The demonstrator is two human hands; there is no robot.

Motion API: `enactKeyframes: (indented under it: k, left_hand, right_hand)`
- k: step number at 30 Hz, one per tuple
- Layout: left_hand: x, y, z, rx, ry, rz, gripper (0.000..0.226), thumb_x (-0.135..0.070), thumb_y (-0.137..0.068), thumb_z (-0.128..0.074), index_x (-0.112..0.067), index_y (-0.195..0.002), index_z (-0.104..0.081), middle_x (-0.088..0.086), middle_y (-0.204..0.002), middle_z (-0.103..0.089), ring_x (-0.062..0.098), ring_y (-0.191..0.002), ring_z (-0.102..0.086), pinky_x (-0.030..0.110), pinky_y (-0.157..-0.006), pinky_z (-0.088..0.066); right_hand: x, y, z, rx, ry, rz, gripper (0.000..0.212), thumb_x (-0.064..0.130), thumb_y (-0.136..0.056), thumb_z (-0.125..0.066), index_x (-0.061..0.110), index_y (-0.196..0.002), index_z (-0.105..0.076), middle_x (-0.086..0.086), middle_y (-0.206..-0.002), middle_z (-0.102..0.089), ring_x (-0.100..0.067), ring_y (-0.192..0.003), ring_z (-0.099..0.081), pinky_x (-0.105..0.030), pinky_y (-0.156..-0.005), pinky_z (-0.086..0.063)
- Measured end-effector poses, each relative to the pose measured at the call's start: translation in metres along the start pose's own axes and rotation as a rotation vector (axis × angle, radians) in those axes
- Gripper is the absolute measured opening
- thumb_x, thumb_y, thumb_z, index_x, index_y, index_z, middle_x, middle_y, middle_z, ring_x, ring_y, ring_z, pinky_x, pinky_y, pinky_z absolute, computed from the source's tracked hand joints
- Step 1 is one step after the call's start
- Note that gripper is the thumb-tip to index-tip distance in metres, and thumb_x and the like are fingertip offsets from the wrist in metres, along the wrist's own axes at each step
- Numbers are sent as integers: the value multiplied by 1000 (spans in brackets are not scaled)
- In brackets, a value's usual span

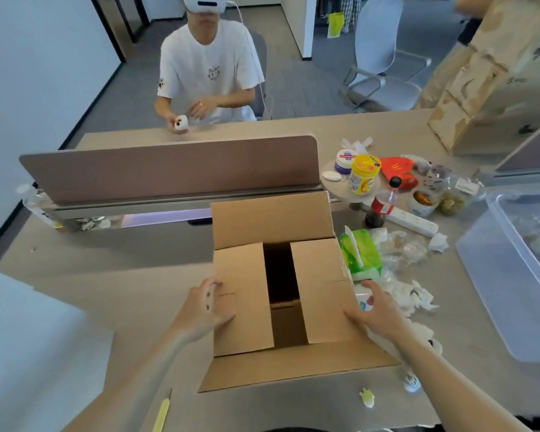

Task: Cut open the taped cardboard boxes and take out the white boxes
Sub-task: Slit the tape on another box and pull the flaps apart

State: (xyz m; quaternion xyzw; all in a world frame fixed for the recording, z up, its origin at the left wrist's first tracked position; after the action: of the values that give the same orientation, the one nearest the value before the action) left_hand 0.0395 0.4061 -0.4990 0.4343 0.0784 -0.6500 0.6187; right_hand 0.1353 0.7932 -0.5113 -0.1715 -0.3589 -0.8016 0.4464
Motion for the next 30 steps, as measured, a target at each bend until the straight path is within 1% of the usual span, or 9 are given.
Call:
enactKeyframes:
  k: [8,13,16,19,21,23,26,28,30]
  left_hand:
    - [18,3,-26,-46,133,136,102,-36,-86,-76,-29,-155,-2,4,-158,-34,28,-140,-40,37,-104,-42]
    - [24,12,-31,27,236,208,91,-55,-82,-73,-29,-152,-20,-1,-146,-49,23,-126,-53,46,-104,-48]
    - [20,23,-29,71,376,213,87,-70,-78,-67,-35,-147,-28,-9,-137,-50,20,-126,-50,50,-107,-43]
    - [23,30,-16,46,547,250,60,-67,-93,-46,-39,-144,-34,-8,-136,-47,25,-132,-45,51,-109,-36]
    - [24,35,1,0,637,247,44,-66,-96,-40,-43,-133,-47,-4,-132,-58,25,-124,-52,53,-111,-35]
    - [19,39,22,-69,715,207,34,-60,-94,-44,-45,-122,-56,3,-118,-70,29,-116,-59,57,-110,-37]
    - [1,45,50,-94,828,124,57,-73,-87,-38,-36,-124,-61,13,-110,-74,32,-105,-62,50,-96,-38]
    - [-12,49,65,-92,882,50,57,-73,-92,-30,-38,-129,-56,14,-111,-74,31,-101,-62,48,-91,-34]
    - [-28,56,79,-93,912,-30,63,-77,-85,-41,-37,-132,-54,9,-113,-74,27,-98,-63,46,-87,-36]
  right_hand:
    - [-4,9,-22,121,-76,-93,53,42,-93,-61,23,-141,-47,-1,-111,-57,-15,-95,-56,-28,-74,-42]
    - [-8,21,-29,229,-401,-183,48,39,-95,-60,26,-140,-51,6,-107,-69,-10,-89,-68,-16,-60,-50]
    - [-2,29,-28,301,-506,-202,39,34,-100,-52,24,-138,-51,9,-110,-66,-9,-95,-64,-11,-66,-50]
    - [10,31,-18,316,-574,-156,63,60,-87,-59,26,-139,-52,4,-135,-57,-17,-119,-54,-30,-106,-40]
    - [29,33,-5,316,-622,-82,61,61,-76,-68,29,-128,-63,1,-130,-65,-17,-116,-59,-42,-105,-42]
    - [49,33,5,321,-674,-11,56,60,-75,-60,28,-120,-67,1,-116,-72,-18,-112,-63,-46,-102,-43]
    - [72,30,20,274,-786,29,57,73,-84,-46,34,-122,-62,-1,-121,-69,-21,-116,-60,-52,-103,-41]
    - [88,30,29,260,-861,67,43,64,-88,-41,41,-115,-65,-2,-121,-68,-27,-115,-60,-54,-100,-44]
    - [102,27,37,257,-852,137,39,60,-90,-47,42,-120,-65,-4,-120,-68,-31,-114,-60,-59,-99,-45]
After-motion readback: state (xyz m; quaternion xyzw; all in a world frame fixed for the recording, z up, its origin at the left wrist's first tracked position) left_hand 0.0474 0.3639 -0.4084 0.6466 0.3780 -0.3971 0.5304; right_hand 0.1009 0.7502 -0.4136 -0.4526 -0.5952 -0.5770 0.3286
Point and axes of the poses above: each hand's wrist, its own y-axis away from the middle knuckle, its own z-axis out of the back of the hand, x = y × z, the point moved 6 cm from there along -y, towards the middle knuckle
